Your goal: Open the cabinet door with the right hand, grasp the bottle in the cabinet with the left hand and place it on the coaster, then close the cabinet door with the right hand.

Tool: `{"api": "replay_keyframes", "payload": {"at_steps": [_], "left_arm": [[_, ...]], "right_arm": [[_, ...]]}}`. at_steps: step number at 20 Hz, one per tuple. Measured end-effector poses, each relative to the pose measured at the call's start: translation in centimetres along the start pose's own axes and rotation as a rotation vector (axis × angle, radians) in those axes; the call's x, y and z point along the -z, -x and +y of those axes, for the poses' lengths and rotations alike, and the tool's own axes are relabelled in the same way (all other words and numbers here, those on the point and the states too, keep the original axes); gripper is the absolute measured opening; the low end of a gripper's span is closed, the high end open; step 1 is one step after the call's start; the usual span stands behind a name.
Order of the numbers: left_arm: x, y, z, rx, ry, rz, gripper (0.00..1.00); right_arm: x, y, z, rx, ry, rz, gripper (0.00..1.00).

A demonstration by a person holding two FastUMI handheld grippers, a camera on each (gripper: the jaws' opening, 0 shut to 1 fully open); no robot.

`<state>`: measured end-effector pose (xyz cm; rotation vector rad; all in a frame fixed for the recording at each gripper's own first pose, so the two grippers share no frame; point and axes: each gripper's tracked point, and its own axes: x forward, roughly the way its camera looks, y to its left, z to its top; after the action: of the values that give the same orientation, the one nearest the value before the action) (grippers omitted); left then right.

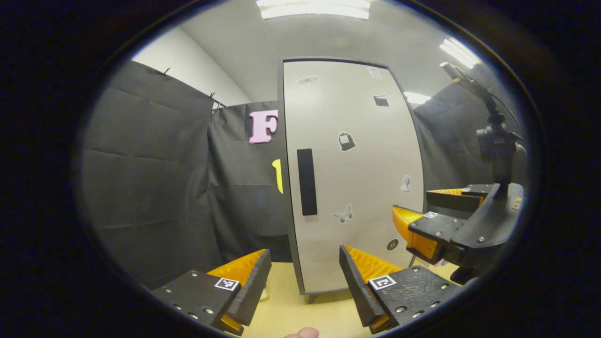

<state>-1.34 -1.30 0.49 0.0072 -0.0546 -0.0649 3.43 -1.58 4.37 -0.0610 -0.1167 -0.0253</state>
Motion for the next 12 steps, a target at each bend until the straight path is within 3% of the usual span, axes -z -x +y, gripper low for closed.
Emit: {"api": "replay_keyframes", "payload": {"at_steps": [7, 12], "left_arm": [[2.2, 4.9, 1.0, -0.002, -0.024, 0.022, 0.84], [4.9, 8.0, 2.7, -0.022, 0.022, 0.032, 0.84]], "right_arm": [[-3.9, -2.5, 4.2, -0.070, -0.012, -0.076, 0.95], [-5.8, -4.9, 9.1, -0.158, -0.007, -0.104, 0.95]]}}
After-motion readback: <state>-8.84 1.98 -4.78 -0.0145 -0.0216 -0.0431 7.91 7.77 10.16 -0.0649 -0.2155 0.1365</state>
